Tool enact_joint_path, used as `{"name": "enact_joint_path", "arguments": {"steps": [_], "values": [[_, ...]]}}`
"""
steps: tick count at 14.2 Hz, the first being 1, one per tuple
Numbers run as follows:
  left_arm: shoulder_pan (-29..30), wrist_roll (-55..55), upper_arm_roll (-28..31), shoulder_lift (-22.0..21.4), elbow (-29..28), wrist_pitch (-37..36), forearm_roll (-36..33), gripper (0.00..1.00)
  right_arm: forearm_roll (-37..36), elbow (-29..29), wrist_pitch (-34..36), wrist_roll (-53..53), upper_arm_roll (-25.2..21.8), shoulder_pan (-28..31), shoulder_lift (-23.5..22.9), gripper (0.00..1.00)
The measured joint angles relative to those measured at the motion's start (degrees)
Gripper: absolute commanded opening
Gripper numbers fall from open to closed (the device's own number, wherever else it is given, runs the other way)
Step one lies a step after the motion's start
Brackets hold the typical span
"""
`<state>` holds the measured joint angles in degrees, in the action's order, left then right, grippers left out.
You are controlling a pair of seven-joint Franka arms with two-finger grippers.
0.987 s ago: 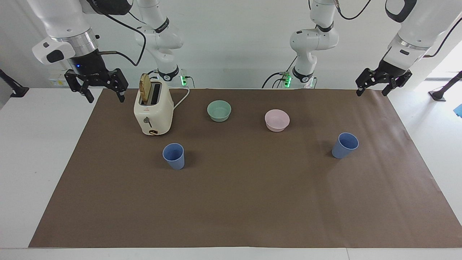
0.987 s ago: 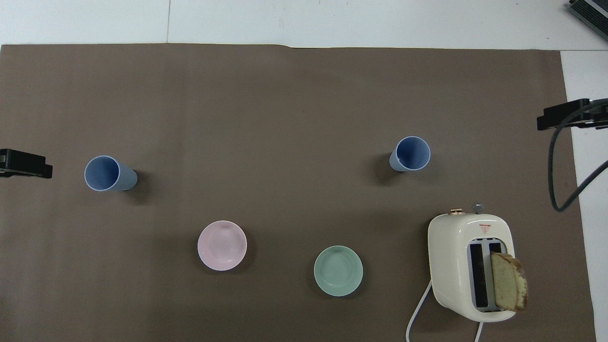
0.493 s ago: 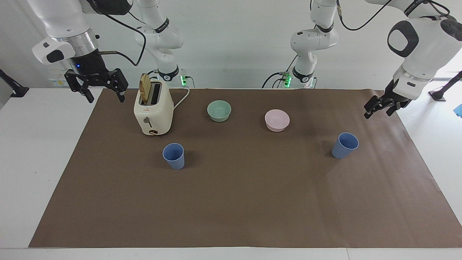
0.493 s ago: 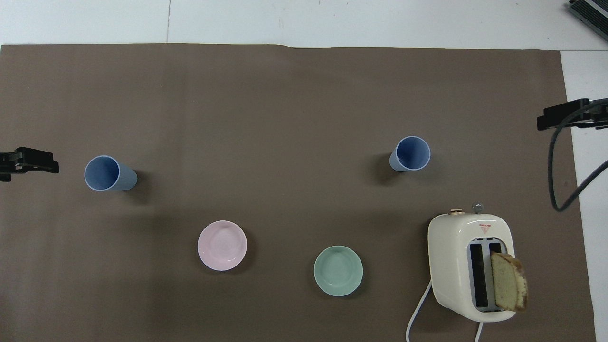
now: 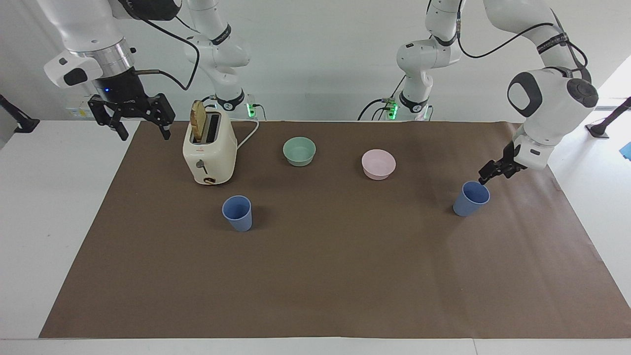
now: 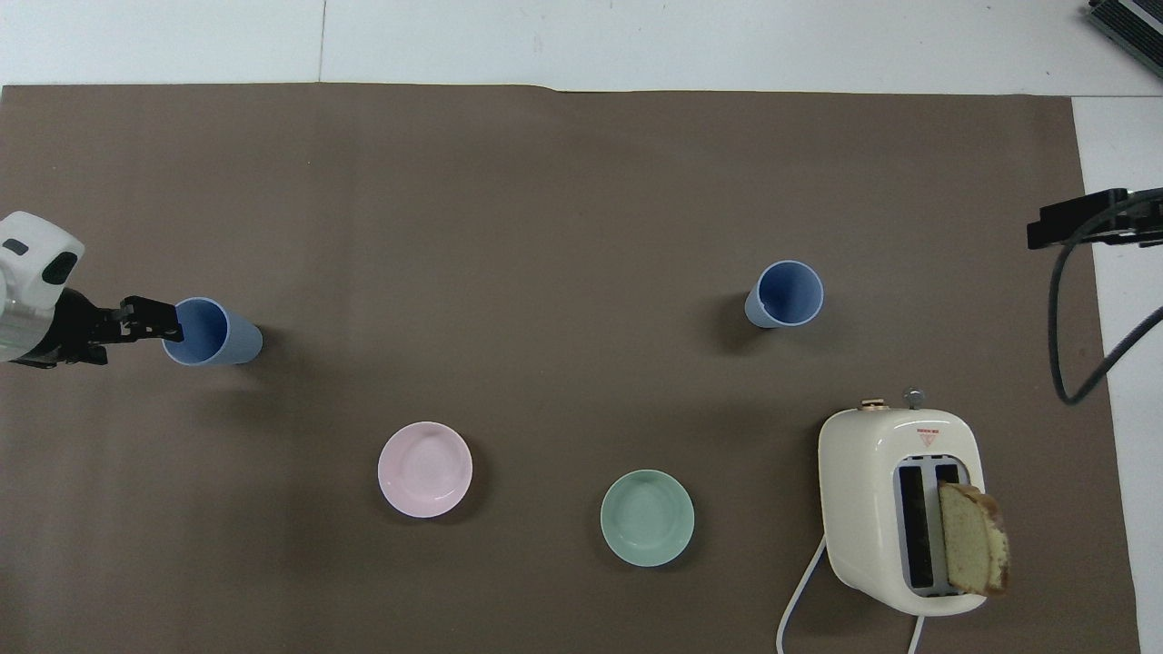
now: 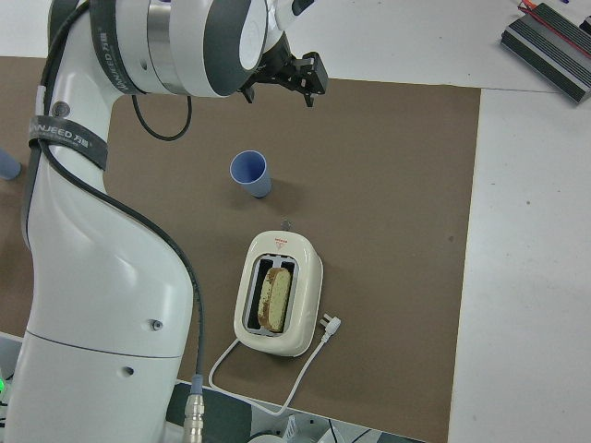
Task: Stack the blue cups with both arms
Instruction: 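Reach the left gripper to the blue cup nearest it and grasp it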
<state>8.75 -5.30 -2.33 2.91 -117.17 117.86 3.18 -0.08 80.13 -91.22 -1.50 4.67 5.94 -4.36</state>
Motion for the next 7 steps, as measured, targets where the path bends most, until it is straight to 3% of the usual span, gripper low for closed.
{"name": "enact_joint_path", "arguments": {"steps": [4, 6, 7], "values": [[-0.07, -0.82, -0.2, 1.9, -0.96, 2.03, 0.67, 0.97, 0.0, 0.0, 0.0, 0.0, 0.0, 0.0, 0.0, 1.0], [-0.09, -1.01, -0.27, 2.41, -1.83, 3.37, 0.73, 0.27, 0.0, 0.0, 0.0, 0.0, 0.0, 0.0, 0.0, 1.0], [-0.1, -1.02, -0.3, 2.46, -2.3, 3.92, 0.74, 0.0, 0.0, 0.0, 0.0, 0.0, 0.0, 0.0, 0.0, 1.0]]}}
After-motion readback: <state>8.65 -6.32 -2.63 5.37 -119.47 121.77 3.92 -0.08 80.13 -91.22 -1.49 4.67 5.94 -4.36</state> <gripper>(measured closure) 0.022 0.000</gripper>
